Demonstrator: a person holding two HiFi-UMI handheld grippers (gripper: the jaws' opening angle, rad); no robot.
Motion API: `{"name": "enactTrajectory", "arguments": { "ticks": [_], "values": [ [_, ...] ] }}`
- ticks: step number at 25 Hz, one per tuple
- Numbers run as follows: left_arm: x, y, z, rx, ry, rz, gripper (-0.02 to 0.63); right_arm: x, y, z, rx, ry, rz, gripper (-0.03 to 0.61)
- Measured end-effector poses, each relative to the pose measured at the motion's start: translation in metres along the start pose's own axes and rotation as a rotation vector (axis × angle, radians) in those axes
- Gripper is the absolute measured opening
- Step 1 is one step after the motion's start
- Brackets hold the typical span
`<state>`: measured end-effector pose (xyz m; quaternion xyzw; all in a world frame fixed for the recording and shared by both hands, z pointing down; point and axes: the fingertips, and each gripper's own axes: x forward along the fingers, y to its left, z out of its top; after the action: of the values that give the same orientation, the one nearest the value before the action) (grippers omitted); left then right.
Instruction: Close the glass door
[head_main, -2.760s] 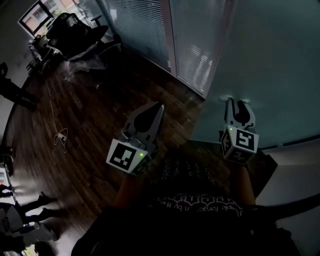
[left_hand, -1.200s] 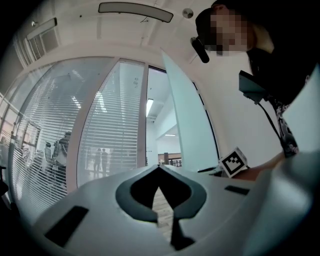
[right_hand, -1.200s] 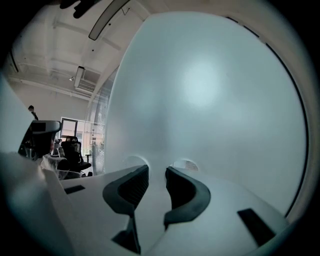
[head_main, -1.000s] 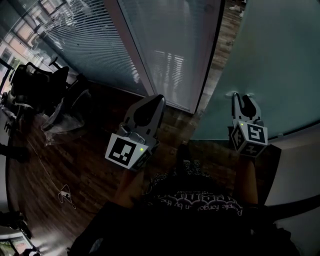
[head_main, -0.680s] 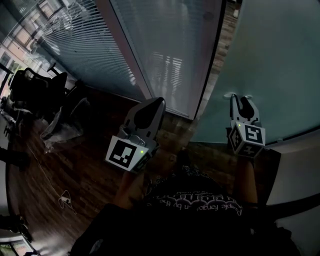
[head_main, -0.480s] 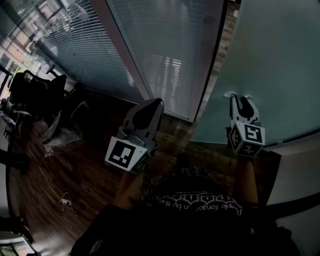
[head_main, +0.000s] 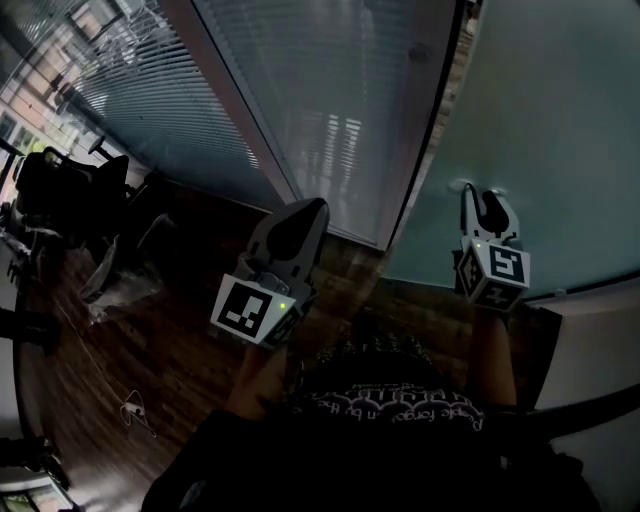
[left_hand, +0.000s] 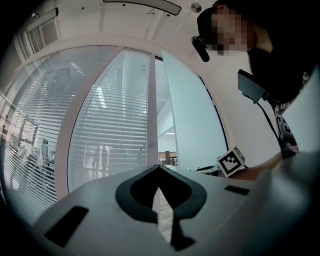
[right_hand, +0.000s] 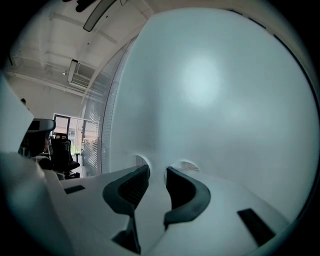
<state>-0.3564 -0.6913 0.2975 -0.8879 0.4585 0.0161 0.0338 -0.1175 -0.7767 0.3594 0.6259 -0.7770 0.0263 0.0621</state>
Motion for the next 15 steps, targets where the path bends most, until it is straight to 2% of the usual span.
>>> {"name": "enactTrajectory", "arguments": {
  "ticks": [15],
  "values": [
    [0.042,0.033,0.003,0.003,0.009,0.012,0.002,0.061,-0.019,0.010,-0.001,0.007,0.004,0.110]
  ]
}}
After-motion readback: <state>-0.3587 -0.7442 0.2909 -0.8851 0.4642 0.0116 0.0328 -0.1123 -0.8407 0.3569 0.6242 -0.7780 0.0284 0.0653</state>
